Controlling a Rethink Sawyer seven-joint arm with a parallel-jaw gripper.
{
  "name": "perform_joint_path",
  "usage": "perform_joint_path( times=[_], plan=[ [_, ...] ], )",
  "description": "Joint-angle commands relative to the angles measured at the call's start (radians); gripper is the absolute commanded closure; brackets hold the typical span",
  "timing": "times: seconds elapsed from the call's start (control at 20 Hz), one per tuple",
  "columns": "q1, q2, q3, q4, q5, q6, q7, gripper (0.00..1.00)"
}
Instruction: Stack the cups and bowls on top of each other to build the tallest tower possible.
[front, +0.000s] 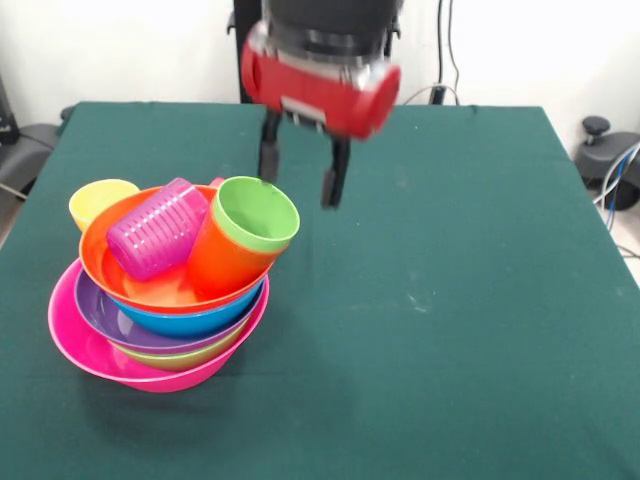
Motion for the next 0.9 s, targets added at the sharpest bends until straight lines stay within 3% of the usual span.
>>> perform_joint_path(
  times=[0.05, 0.5, 0.7, 0.9],
  plan=[
    [-0.022, -0.169, 0.011, 0.146, 0.015, 0.187, 0.001, 0.0],
    [-0.052, -0.31, 0.017, 0.189, 0.033, 0.328, -0.06, 0.0],
    [-0.046, -0.332, 0.026, 0.269, 0.045, 0.253, -0.041, 0.0],
    [-0.091, -0.334, 0.041, 0.372, 0.033, 0.123, -0.112, 0.0]
  ],
)
